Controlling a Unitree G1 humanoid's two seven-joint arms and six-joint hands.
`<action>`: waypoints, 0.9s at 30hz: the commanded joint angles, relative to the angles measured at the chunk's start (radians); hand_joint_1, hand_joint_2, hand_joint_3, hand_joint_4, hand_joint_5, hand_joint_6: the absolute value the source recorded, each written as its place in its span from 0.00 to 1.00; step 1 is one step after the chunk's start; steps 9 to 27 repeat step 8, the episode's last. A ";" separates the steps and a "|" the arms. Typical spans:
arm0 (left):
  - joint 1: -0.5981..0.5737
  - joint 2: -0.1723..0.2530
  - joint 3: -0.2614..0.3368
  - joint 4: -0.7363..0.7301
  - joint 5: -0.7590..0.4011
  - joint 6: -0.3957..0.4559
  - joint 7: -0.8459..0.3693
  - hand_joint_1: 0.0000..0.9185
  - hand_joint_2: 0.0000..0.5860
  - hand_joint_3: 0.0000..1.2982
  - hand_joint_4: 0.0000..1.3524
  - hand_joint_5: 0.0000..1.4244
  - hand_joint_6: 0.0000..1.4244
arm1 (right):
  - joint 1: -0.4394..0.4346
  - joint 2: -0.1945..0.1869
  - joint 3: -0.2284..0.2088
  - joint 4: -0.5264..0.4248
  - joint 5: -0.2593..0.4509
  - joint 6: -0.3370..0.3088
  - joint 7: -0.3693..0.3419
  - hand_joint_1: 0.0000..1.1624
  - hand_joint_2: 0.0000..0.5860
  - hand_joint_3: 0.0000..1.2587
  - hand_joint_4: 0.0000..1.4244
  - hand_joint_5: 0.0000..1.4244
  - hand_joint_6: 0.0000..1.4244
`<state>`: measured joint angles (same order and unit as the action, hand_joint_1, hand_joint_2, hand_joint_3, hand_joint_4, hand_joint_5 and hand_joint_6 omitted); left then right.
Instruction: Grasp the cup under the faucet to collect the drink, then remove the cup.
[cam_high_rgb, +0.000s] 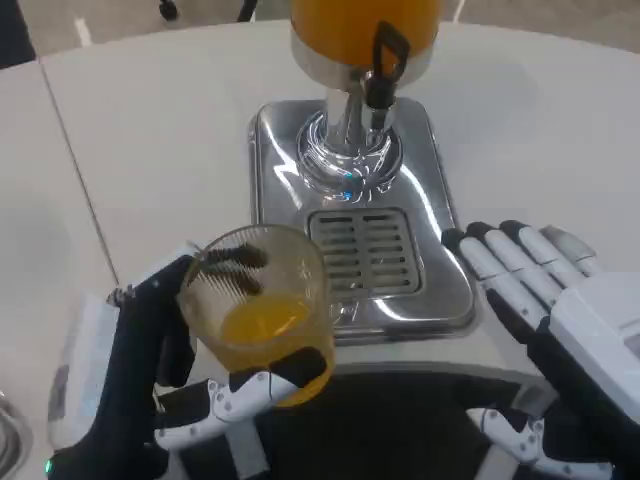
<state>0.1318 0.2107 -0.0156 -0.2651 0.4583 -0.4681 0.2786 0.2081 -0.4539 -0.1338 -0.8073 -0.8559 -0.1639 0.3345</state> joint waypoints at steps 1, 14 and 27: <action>0.021 -0.017 -0.019 -0.043 0.000 -0.037 -0.013 0.64 0.12 0.85 0.81 1.00 1.00 | 0.002 -0.013 -0.015 -0.007 0.021 -0.009 0.005 0.35 0.83 0.00 0.00 0.00 0.02; 0.042 -0.038 -0.031 -0.052 0.013 -0.041 -0.019 0.64 0.12 0.85 0.81 1.00 1.00 | 0.019 -0.004 0.013 -0.014 0.011 -0.026 0.000 0.35 0.83 0.00 0.00 0.00 0.03; 0.042 -0.038 -0.031 -0.052 0.013 -0.041 -0.019 0.64 0.12 0.85 0.81 1.00 1.00 | 0.019 -0.004 0.013 -0.014 0.011 -0.026 0.000 0.35 0.83 0.00 0.00 0.00 0.03</action>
